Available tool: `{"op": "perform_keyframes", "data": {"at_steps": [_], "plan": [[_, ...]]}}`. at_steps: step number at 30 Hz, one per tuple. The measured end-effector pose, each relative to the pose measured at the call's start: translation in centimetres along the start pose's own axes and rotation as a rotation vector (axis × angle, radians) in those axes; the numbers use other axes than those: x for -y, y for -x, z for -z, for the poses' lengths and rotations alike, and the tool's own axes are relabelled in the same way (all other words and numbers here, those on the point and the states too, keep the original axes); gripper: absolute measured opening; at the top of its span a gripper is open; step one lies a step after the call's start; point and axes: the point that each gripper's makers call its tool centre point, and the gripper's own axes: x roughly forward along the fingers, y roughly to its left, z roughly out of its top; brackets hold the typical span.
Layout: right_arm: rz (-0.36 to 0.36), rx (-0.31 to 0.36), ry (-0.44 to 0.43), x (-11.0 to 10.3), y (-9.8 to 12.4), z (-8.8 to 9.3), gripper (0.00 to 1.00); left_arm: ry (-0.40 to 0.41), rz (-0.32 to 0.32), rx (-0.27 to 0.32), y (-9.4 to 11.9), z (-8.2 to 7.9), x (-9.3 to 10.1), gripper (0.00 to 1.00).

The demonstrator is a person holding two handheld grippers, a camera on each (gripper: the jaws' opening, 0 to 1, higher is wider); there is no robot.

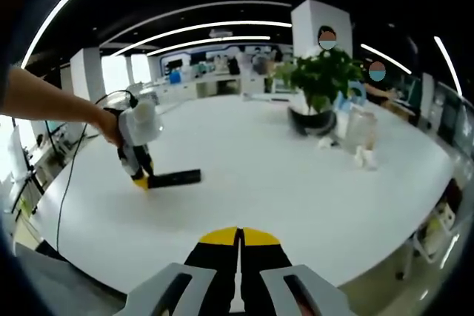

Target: Press the specified remote control buttons in sequence, fully releasing each button before pressing the next.

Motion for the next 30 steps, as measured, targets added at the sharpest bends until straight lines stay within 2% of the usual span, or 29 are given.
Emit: {"op": "perform_keyframes", "data": {"at_steps": [12,30], "plan": [[-0.005,-0.004,-0.001,-0.1,-0.1,0.0,0.0,0.015,0.007,0.05,0.2,0.3,2.1,0.23],[-0.025,0.015,0.001,-0.4,0.2,-0.2,0.0,0.007,0.007,0.039,0.3,0.6,4.9,0.23]]}}
